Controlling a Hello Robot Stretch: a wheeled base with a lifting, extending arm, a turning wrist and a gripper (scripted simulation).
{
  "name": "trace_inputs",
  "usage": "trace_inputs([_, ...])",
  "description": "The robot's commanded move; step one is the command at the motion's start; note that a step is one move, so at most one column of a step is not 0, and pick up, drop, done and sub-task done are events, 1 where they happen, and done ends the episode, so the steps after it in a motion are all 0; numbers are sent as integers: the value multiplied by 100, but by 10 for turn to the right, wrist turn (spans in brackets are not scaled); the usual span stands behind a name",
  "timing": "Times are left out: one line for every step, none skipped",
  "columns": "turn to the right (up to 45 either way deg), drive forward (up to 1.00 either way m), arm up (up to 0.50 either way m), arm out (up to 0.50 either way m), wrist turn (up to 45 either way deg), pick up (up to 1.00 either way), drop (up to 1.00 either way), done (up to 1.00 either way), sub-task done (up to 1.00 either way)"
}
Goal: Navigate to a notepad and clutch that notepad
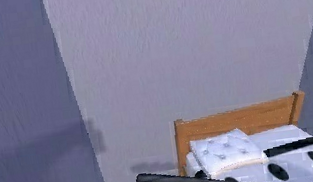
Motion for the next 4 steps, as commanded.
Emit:
trace_inputs([0,0,0,0,450,0,0,0,0])
trace_inputs([0,0,0,0,450,0,0,0,0])
trace_inputs([0,0,0,0,450,0,0,0,0])
trace_inputs([0,0,0,0,420,0,0,0,0])
